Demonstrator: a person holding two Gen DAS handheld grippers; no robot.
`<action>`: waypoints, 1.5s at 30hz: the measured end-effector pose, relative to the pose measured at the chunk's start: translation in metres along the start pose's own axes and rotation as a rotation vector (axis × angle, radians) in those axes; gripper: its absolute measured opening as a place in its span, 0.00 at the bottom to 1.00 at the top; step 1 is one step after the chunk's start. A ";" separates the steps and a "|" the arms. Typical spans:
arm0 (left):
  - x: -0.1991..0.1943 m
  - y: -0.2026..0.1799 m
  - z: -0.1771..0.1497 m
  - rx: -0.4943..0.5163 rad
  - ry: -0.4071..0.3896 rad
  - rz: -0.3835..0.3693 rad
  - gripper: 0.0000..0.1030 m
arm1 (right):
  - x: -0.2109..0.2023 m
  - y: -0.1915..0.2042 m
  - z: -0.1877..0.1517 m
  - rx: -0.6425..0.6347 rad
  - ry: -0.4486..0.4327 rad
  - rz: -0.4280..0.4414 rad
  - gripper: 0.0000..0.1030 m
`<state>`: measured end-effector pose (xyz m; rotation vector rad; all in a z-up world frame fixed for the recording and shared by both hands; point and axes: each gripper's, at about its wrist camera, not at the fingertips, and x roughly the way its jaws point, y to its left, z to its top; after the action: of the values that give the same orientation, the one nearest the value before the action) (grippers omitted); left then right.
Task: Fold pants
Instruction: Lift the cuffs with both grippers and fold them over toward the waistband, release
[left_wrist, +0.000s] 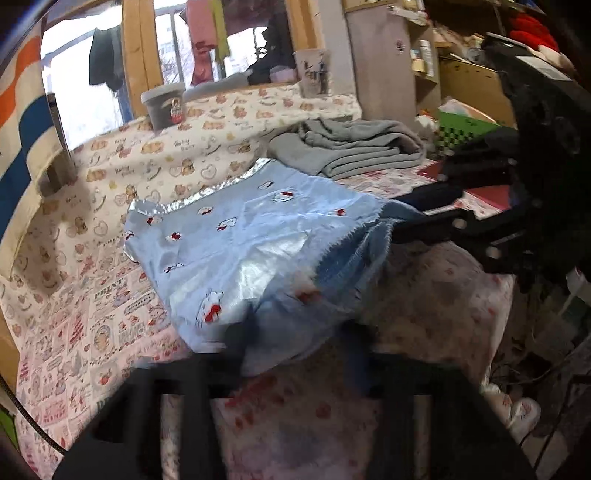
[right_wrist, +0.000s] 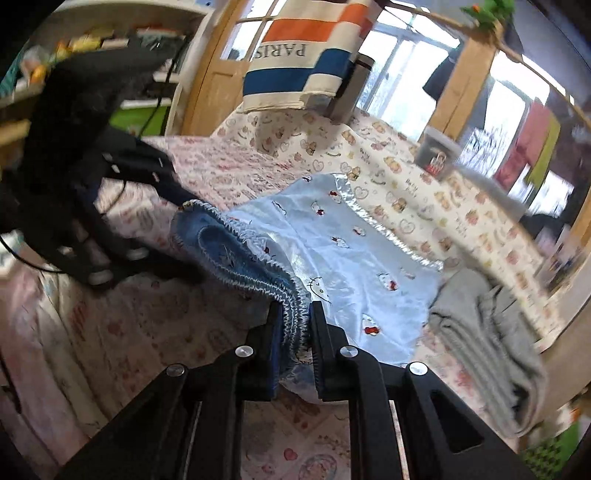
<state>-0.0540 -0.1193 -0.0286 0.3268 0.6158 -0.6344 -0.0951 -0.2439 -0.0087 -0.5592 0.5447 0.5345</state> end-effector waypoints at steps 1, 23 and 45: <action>0.001 0.002 0.003 -0.016 0.001 -0.007 0.06 | 0.001 -0.005 0.000 0.024 -0.003 0.019 0.14; 0.076 0.080 0.078 -0.155 0.124 0.016 0.03 | 0.100 -0.154 0.040 0.542 -0.034 0.298 0.12; 0.135 0.137 0.083 -0.218 0.264 0.000 0.25 | 0.158 -0.183 -0.010 0.743 0.205 0.128 0.09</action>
<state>0.1552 -0.1135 -0.0350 0.2077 0.9295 -0.5216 0.1268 -0.3319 -0.0481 0.1334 0.9205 0.3577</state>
